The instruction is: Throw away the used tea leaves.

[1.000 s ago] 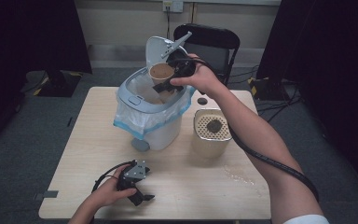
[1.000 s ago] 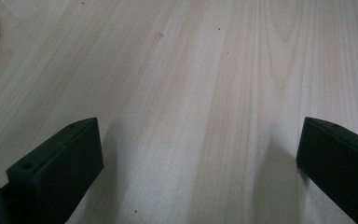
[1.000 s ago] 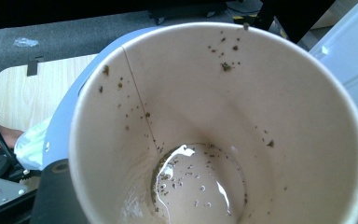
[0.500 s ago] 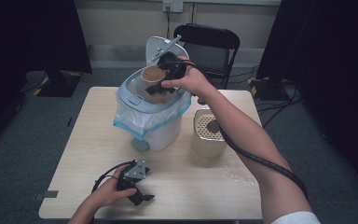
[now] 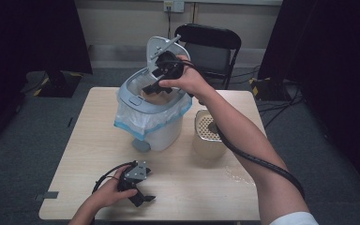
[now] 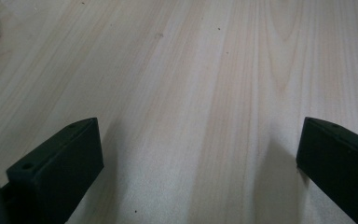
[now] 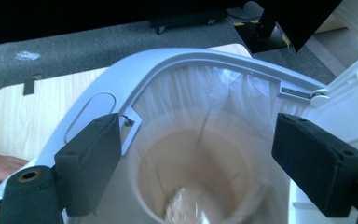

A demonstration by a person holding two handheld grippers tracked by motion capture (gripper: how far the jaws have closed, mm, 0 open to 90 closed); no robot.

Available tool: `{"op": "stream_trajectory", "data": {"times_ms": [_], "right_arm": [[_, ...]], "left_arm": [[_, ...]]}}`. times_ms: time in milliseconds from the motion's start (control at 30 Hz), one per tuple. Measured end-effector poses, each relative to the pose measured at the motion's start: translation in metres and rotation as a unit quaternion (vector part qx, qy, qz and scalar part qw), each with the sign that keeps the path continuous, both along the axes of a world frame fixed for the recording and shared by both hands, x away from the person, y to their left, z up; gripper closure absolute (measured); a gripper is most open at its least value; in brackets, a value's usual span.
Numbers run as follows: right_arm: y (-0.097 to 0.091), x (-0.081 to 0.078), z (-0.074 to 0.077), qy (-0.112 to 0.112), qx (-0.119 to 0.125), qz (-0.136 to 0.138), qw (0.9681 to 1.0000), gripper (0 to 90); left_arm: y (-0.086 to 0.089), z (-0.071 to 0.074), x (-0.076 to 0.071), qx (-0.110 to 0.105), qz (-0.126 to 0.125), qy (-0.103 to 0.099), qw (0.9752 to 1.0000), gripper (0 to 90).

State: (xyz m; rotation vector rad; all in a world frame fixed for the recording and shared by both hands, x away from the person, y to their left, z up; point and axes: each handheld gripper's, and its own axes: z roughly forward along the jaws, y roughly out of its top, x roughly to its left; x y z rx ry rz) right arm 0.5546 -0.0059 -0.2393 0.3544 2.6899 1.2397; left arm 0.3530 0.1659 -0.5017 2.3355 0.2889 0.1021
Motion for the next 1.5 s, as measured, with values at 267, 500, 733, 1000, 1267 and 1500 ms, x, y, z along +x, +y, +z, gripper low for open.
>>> {"op": "stream_trajectory", "data": {"times_ms": [267,500,733,1000,1267,1500], "right_arm": [[-0.011,-0.011,0.006,-0.001,0.002,0.008,1.0,17.8],[-0.026,-0.022,0.009,-0.004,0.003,0.01,0.9999,18.6],[-0.041,-0.029,0.01,-0.003,0.006,0.011,0.9999,20.1],[-0.059,-0.035,0.01,-0.004,0.005,0.009,0.9999,20.2],[-0.078,-0.039,0.009,-0.004,0.007,-0.001,1.0,20.2],[-0.094,-0.041,0.007,-0.004,0.007,-0.01,0.9999,20.5]], "left_arm": [[0.0,0.0,0.0,0.0,0.0,0.0,1.0,0.0],[0.0,0.0,0.0,0.0,0.0,0.0,1.0,0.0],[0.0,0.0,0.0,0.0,0.0,0.0,1.0,0.0],[0.0,0.0,0.0,0.0,0.0,-0.003,1.0,0.0],[0.0,0.0,0.0,0.0,0.0,-0.003,1.0,0.0],[0.0,0.0,0.0,0.001,0.0,-0.003,1.0,0.0]]}}
